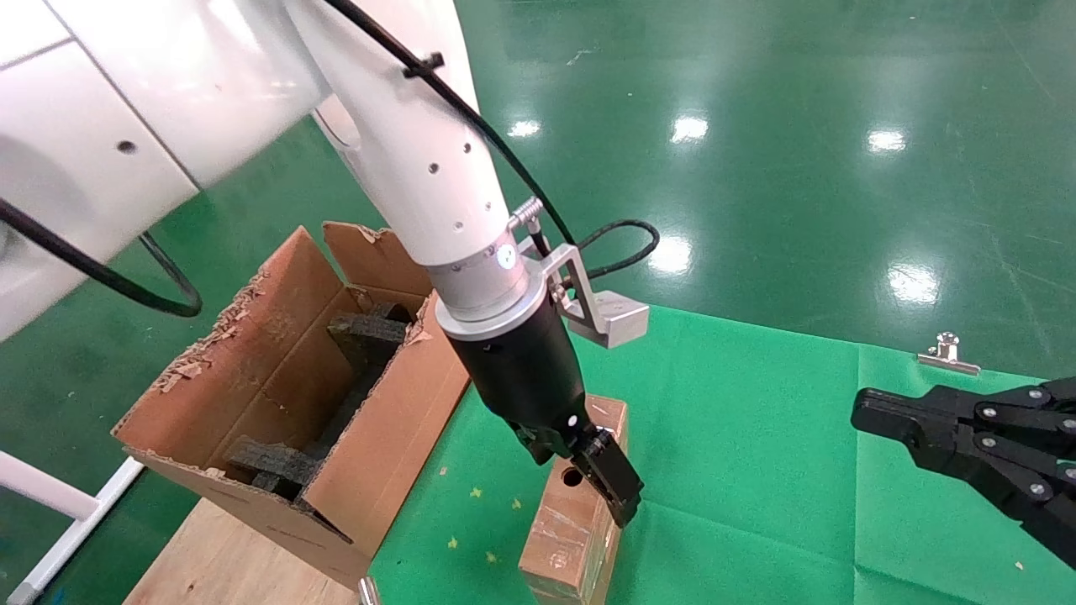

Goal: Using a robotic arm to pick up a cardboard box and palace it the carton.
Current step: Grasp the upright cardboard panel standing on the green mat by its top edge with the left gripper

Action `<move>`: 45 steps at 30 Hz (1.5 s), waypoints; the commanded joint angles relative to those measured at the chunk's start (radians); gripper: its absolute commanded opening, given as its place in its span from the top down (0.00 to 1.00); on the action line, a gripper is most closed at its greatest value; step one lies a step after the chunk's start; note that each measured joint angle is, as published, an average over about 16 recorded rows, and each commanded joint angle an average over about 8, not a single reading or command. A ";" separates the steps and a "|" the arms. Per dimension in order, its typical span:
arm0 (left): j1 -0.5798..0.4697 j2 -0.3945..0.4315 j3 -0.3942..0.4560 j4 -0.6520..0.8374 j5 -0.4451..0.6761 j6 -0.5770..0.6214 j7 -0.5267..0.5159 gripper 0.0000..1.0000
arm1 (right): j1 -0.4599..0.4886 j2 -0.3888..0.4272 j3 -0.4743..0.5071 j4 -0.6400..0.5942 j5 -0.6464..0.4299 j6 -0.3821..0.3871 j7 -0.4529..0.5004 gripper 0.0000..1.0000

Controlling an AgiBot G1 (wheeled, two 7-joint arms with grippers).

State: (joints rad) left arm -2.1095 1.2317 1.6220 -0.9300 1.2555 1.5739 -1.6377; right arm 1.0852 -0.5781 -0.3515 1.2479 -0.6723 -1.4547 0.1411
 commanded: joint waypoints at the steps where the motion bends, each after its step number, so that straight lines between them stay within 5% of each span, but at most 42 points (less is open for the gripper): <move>1: 0.002 0.013 0.015 0.018 -0.008 -0.001 0.008 0.00 | 0.000 0.000 0.000 0.000 0.000 0.000 0.000 1.00; 3: 0.005 0.019 0.026 0.030 -0.014 -0.003 0.016 0.00 | 0.000 0.000 0.000 0.000 0.000 0.000 0.000 0.87; 9: 0.009 0.031 0.054 0.058 -0.020 -0.008 0.028 0.00 | 0.000 0.000 0.000 0.000 0.000 0.000 0.000 0.12; 10: 0.009 0.033 0.057 0.061 -0.020 -0.009 0.028 0.06 | 0.000 0.000 0.000 0.000 0.000 0.000 0.000 0.02; 17: 0.009 0.038 0.064 0.066 -0.019 -0.012 0.028 0.92 | 0.000 0.000 0.000 0.000 0.000 0.000 0.000 0.00; 18: 0.009 0.038 0.063 0.066 -0.019 -0.012 0.028 0.98 | 0.000 0.000 0.000 0.000 0.000 0.000 0.000 0.00; 45: 0.010 0.031 0.055 0.059 -0.018 -0.009 0.029 1.00 | 0.000 0.000 0.000 0.000 0.000 0.000 0.000 0.00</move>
State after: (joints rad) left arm -2.0992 1.2624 1.6771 -0.8709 1.2377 1.5643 -1.6091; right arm 1.0849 -0.5781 -0.3513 1.2476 -0.6720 -1.4543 0.1410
